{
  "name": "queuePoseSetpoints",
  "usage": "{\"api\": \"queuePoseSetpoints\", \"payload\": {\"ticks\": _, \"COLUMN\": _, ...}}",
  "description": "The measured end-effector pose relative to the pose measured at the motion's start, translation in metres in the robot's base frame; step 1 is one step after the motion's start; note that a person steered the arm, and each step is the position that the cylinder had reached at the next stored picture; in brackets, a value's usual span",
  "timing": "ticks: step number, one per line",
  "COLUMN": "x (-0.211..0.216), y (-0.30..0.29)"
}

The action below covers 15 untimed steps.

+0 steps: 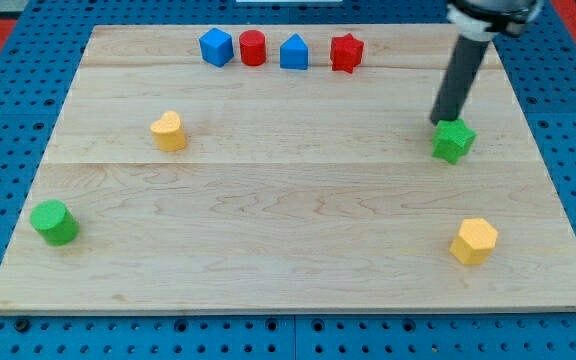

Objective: Put the green star at the bottom right of the yellow heart

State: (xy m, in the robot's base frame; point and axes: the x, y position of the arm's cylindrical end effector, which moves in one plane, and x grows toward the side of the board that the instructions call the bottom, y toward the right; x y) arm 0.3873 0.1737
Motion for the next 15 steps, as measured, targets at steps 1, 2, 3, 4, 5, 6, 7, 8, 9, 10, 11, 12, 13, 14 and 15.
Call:
{"api": "queuePoseSetpoints", "payload": {"ticks": 1, "x": 0.004, "y": 0.065}}
{"api": "queuePoseSetpoints", "payload": {"ticks": 2, "x": 0.030, "y": 0.078}}
{"api": "queuePoseSetpoints", "payload": {"ticks": 3, "x": 0.058, "y": 0.019}}
{"api": "queuePoseSetpoints", "payload": {"ticks": 4, "x": 0.066, "y": -0.077}}
{"api": "queuePoseSetpoints", "payload": {"ticks": 5, "x": 0.048, "y": -0.067}}
{"api": "queuePoseSetpoints", "payload": {"ticks": 6, "x": 0.045, "y": -0.013}}
{"api": "queuePoseSetpoints", "payload": {"ticks": 7, "x": 0.036, "y": 0.008}}
{"api": "queuePoseSetpoints", "payload": {"ticks": 8, "x": 0.016, "y": -0.064}}
{"api": "queuePoseSetpoints", "payload": {"ticks": 9, "x": 0.021, "y": -0.186}}
{"api": "queuePoseSetpoints", "payload": {"ticks": 10, "x": 0.018, "y": -0.190}}
{"api": "queuePoseSetpoints", "payload": {"ticks": 11, "x": 0.010, "y": -0.150}}
{"api": "queuePoseSetpoints", "payload": {"ticks": 12, "x": -0.022, "y": -0.183}}
{"api": "queuePoseSetpoints", "payload": {"ticks": 13, "x": -0.014, "y": -0.256}}
{"api": "queuePoseSetpoints", "payload": {"ticks": 14, "x": 0.013, "y": -0.329}}
{"api": "queuePoseSetpoints", "payload": {"ticks": 15, "x": -0.005, "y": -0.321}}
